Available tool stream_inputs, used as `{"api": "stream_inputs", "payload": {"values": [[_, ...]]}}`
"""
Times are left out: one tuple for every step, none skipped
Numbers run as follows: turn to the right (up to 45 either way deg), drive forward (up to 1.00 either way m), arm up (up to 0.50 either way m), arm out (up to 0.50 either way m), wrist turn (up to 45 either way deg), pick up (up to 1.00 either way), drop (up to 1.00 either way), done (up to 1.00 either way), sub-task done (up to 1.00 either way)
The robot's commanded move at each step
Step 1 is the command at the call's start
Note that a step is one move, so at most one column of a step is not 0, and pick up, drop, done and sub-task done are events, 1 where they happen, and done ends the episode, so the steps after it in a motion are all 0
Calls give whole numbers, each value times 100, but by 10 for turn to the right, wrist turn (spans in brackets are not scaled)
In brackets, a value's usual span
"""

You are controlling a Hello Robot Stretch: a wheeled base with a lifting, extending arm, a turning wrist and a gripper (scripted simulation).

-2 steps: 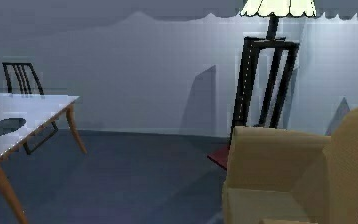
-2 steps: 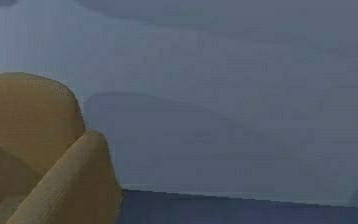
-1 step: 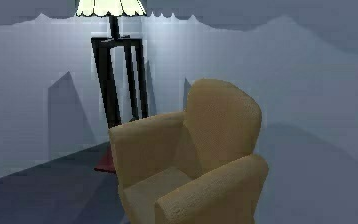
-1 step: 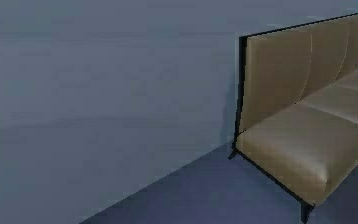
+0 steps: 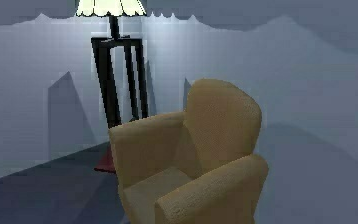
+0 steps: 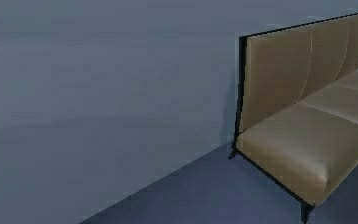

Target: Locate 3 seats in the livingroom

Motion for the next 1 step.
{"api": "stream_inputs", "payload": {"values": [[450,0,0,0,0,0,0,0,0]]}}
